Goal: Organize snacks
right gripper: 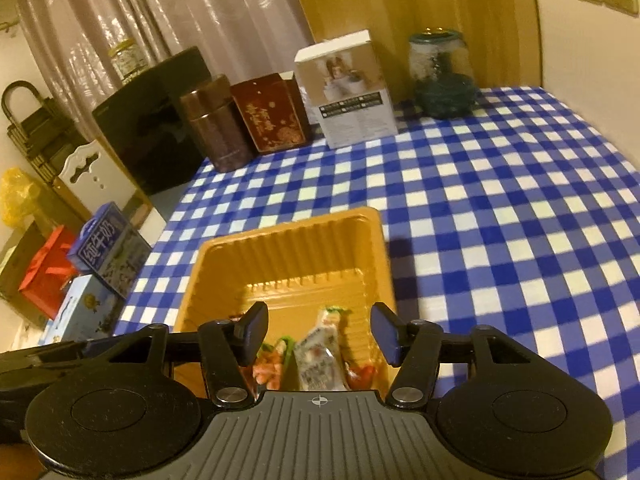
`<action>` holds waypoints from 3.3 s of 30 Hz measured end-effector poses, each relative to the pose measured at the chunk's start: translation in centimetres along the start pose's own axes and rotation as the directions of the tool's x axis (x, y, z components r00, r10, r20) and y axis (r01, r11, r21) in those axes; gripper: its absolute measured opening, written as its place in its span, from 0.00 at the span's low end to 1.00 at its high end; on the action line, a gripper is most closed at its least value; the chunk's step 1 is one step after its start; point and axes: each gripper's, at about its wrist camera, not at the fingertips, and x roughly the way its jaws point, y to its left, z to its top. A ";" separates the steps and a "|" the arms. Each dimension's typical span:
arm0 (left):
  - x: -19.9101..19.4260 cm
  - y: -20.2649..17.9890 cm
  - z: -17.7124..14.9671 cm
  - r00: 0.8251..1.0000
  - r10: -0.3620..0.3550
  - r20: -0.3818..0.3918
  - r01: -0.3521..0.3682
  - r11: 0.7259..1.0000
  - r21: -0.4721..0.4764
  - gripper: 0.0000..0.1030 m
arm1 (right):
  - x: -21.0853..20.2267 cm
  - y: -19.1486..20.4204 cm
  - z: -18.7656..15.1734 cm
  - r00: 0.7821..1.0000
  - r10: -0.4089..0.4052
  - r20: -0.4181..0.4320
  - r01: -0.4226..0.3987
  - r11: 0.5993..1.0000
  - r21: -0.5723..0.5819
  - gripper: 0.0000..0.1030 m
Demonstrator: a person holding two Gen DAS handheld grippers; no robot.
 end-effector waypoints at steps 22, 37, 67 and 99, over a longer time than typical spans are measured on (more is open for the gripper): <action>-6.9 -2.2 -3.4 0.999 0.004 0.040 -0.005 1.000 0.005 0.95 | -7.8 -0.1 -4.4 0.998 -0.055 -0.007 0.055 0.998 0.004 0.73; -10.6 -2.8 -7.0 0.997 0.010 0.076 -0.011 1.000 0.021 1.00 | -11.6 -0.1 -7.3 0.998 -0.069 -0.005 0.069 0.998 -0.009 0.75; -15.5 -3.4 -12.1 0.996 0.091 0.017 -0.092 0.995 0.045 1.00 | -16.1 1.7 -12.5 0.991 -0.119 -0.054 0.112 0.988 -0.110 0.75; -15.7 -3.9 -12.6 0.997 0.083 0.008 -0.083 0.995 0.061 1.00 | -16.9 1.6 -12.9 0.992 -0.121 -0.048 0.115 0.988 -0.104 0.75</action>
